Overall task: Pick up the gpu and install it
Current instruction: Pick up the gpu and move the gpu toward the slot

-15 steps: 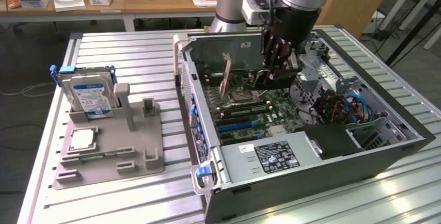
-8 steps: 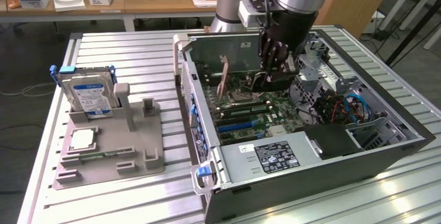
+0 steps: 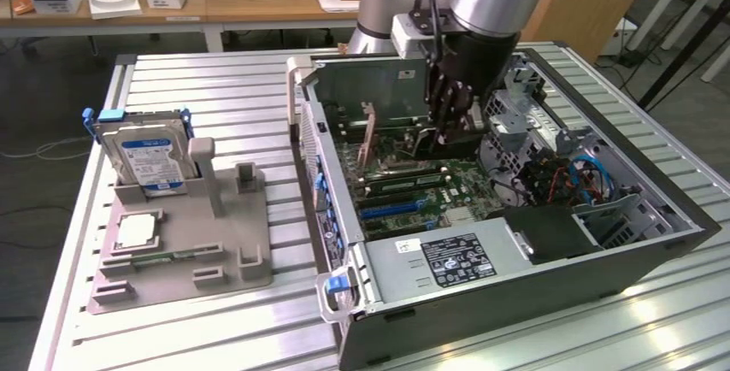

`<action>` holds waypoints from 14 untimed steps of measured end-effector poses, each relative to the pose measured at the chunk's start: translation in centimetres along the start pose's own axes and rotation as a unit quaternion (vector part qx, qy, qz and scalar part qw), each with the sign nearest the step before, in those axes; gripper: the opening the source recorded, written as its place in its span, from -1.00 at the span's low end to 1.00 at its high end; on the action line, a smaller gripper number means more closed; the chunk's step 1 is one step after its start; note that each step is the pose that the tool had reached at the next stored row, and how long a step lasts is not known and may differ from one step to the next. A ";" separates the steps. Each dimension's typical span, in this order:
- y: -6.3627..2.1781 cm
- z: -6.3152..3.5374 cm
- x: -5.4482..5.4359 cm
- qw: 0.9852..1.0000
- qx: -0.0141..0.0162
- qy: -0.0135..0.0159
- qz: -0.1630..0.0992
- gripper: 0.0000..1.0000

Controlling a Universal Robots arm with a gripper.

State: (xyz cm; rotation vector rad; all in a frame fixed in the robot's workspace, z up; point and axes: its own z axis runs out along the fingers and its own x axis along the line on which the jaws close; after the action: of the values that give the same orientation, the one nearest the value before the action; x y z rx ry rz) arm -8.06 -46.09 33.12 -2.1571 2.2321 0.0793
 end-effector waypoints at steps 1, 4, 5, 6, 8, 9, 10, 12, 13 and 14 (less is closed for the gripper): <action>0.02 0.19 0.0 1.000 0.000 0.000 0.000 -0.47; 0.06 0.74 0.1 1.000 0.000 0.000 -0.002 -0.47; 0.07 0.92 0.1 1.000 0.000 0.000 -0.003 -0.47; 0.09 1.09 0.1 1.000 0.000 0.000 -0.004 -0.47; 0.12 1.44 0.1 1.000 0.000 0.000 -0.007 -0.47; 0.14 1.60 0.1 1.000 0.000 0.000 -0.009 -0.47; 0.17 1.76 0.2 1.000 -0.001 0.000 -0.012 -0.47; 0.21 2.11 0.2 1.000 -0.001 0.000 -0.019 -0.47; 0.23 2.29 0.3 1.000 -0.001 0.000 -0.023 -0.47; 0.25 2.37 0.3 1.000 -0.001 0.000 -0.025 -0.47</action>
State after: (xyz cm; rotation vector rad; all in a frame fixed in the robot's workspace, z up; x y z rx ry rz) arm -8.33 -46.24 30.74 -2.2131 2.1782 0.0803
